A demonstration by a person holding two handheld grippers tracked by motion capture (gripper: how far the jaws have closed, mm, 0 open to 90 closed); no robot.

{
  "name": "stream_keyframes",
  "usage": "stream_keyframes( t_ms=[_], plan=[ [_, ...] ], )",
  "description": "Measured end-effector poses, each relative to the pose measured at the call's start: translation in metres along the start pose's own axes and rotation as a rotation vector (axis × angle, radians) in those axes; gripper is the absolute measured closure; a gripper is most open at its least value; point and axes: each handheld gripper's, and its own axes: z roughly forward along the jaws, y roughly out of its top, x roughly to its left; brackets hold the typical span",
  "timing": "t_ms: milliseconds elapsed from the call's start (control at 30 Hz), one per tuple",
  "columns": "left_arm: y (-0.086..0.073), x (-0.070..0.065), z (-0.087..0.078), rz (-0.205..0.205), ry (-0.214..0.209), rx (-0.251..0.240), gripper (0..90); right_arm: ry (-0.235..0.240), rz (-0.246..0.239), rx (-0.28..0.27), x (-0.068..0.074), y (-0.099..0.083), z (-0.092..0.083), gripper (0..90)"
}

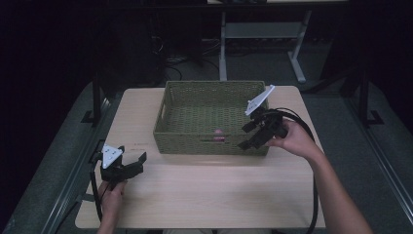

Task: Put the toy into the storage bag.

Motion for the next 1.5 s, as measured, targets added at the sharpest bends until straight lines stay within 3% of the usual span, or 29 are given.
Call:
stream_keyframes(
  t_ms=[600,1500],
  plan=[
    [0.000,-0.001,0.001,0.005,0.000,0.006,13.6,0.021,0.002,0.000,0.015,-0.024,0.016,22.9],
    [-0.001,-0.001,0.000,0.008,0.003,0.008,13.6,0.035,0.079,-0.001,0.023,-0.077,0.039,22.3]
  ],
)
